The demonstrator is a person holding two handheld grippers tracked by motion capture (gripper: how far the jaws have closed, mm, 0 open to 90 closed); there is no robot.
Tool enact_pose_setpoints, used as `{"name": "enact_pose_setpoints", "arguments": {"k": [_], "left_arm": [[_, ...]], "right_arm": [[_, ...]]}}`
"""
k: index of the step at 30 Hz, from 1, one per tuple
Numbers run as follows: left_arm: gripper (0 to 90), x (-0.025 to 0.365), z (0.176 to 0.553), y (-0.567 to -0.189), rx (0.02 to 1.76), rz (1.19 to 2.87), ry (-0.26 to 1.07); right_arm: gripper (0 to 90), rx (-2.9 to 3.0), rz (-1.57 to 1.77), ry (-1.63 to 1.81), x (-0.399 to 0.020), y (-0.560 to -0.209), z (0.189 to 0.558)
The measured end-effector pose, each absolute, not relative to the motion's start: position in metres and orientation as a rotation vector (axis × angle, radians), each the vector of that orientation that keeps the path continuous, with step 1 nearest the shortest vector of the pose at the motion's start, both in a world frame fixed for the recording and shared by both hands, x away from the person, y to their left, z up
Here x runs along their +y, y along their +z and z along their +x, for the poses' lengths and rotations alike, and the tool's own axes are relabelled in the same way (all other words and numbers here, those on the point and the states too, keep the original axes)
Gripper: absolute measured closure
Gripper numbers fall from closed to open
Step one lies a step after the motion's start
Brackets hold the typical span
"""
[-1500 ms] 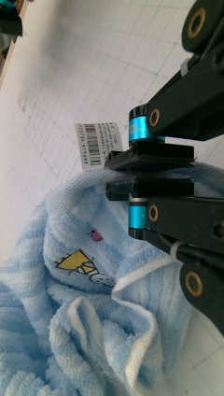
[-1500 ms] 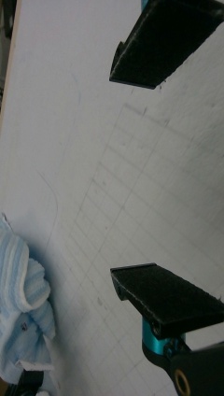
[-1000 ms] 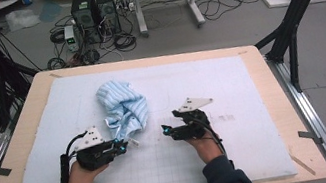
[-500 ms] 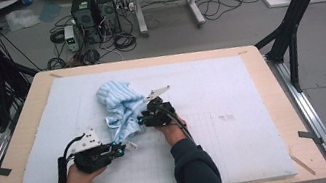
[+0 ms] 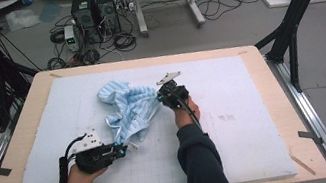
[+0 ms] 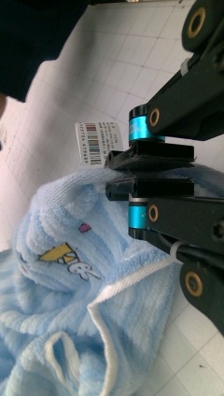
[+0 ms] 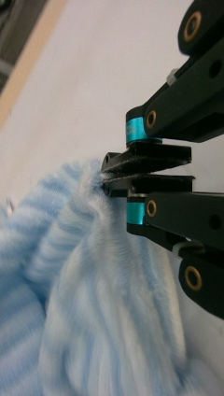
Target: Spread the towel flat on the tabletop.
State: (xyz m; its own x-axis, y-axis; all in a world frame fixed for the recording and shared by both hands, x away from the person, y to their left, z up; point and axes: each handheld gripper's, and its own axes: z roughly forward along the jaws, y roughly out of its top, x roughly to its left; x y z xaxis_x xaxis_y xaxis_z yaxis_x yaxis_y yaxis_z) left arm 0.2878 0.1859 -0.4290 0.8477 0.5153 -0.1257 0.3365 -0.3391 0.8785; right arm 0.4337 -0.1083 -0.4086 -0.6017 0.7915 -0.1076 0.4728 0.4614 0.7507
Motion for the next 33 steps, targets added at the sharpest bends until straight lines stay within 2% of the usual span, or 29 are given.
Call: {"name": "enact_pose_setpoints", "arguments": {"k": [6,10,12,14,17,18,23,30,32,33], "left_arm": [[84.0,0.184,0.288,-0.431,0.622,1.967,0.199],[83.3,0.184,0.289,-0.431,0.624,1.964,0.187],[81.7,0.186,0.289,-0.431,0.629,1.958,0.188],[73.6,0.188,0.291,-0.430,0.663,1.933,0.189],[55.5,0.193,0.293,-0.428,0.709,1.903,0.206],[52.0,0.195,0.294,-0.427,0.733,1.888,0.216],[50.4,0.210,0.300,-0.422,0.778,1.829,0.254],[50.4,0.223,0.302,-0.419,0.818,1.790,0.291],[50.4,0.225,0.303,-0.419,0.827,1.788,0.292],[50.4,0.225,0.303,-0.420,0.826,1.788,0.294]], "right_arm": [[83.6,2.198,1.150,0.938,-0.129,-0.400,0.441],[64.8,2.208,1.149,1.014,-0.134,-0.402,0.433],[59.6,2.193,1.135,1.049,-0.139,-0.401,0.424],[54.5,2.184,1.136,1.086,-0.146,-0.401,0.414],[52.0,2.187,1.115,1.137,-0.156,-0.403,0.396],[51.2,2.202,1.116,1.152,-0.158,-0.404,0.389],[48.6,2.305,1.062,1.148,-0.151,-0.418,0.365],[42.1,2.449,1.053,1.110,-0.115,-0.442,0.351],[46.2,2.444,1.038,1.093,-0.109,-0.444,0.349],[53.4,2.452,1.039,1.099,-0.110,-0.444,0.348]]}}
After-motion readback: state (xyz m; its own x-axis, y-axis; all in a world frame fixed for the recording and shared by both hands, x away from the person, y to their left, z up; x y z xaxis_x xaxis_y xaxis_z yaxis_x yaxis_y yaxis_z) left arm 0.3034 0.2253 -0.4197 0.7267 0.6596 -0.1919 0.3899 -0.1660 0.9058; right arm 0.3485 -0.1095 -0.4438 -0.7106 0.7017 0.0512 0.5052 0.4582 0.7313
